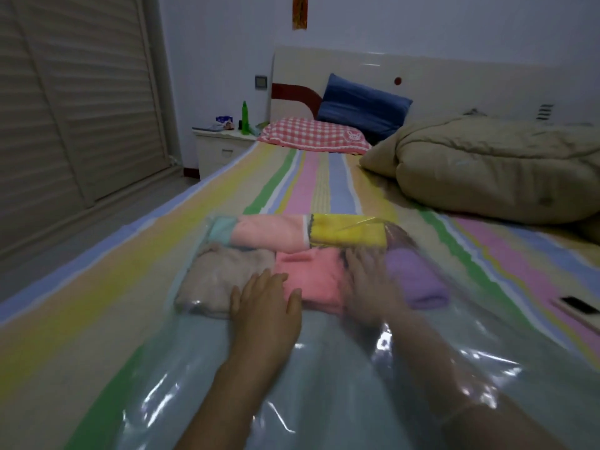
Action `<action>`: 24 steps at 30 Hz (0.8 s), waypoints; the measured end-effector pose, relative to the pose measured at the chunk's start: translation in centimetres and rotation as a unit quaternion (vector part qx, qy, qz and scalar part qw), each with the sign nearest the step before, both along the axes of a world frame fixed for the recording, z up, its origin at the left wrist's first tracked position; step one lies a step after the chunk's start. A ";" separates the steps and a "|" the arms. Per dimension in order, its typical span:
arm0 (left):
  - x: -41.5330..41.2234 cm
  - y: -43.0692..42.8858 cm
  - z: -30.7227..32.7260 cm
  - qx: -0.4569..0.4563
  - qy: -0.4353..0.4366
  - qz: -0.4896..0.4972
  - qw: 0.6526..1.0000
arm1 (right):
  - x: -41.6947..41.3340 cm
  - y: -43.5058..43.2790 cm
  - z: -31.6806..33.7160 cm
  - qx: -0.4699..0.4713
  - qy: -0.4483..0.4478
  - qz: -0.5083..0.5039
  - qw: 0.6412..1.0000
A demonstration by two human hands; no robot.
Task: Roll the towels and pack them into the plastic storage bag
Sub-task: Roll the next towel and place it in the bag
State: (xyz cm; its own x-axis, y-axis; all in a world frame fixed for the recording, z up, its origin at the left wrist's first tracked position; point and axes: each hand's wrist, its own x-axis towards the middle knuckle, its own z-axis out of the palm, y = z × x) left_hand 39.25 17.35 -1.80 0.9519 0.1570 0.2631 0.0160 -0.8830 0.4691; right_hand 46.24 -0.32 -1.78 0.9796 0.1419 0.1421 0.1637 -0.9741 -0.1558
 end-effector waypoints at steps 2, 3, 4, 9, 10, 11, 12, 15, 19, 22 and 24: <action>-2.4 0.6 -0.1 0.028 -0.007 -0.012 1.000 | -5.2 -0.4 -1.2 -0.020 -0.054 -0.014 0.998; -3.9 1.0 -0.1 0.045 -0.011 -0.016 0.999 | -7.9 -0.6 -1.6 -0.017 -0.071 -0.024 0.997; -5.6 1.3 -0.2 0.063 -0.013 -0.018 0.998 | -10.7 -0.9 -2.0 -0.004 -0.074 -0.034 0.997; -14.9 -1.4 0.8 0.106 0.064 -0.056 0.991 | -24.9 -2.8 -2.8 0.022 -0.082 0.012 0.996; -16.8 -3.1 1.4 0.093 0.052 -0.078 0.991 | -27.4 -3.5 -3.1 0.028 -0.077 0.030 0.996; -18.5 -4.9 2.1 0.073 0.040 -0.103 0.991 | -30.0 -4.3 -2.4 0.023 -0.053 0.050 0.997; -20.2 -6.8 2.6 0.042 0.029 -0.136 0.989 | -32.3 -5.3 -1.7 0.015 -0.037 0.060 0.997; -25.4 -12.7 3.6 -0.030 0.031 -0.252 0.967 | -38.1 -9.8 0.9 0.052 0.030 0.131 0.990; -29.8 -17.3 1.9 0.074 0.079 -0.317 0.942 | -44.3 -18.4 3.7 0.144 0.027 0.121 0.982; -30.9 -17.6 0.0 0.168 0.159 -0.291 0.928 | -47.0 -24.1 4.7 0.171 -0.027 0.033 0.984; -31.2 -17.2 -0.3 0.217 0.185 -0.264 0.921 | -47.9 -27.5 4.9 0.112 -0.089 0.008 0.990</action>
State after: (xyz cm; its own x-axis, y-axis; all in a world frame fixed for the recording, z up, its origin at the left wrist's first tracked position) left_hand 8.06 0.14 -2.07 0.9027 -0.3972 -0.1657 -0.3817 -0.9167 0.1183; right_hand -1.71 -27.80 3.11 0.9340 0.1031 0.3420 0.2234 -0.9157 -0.3341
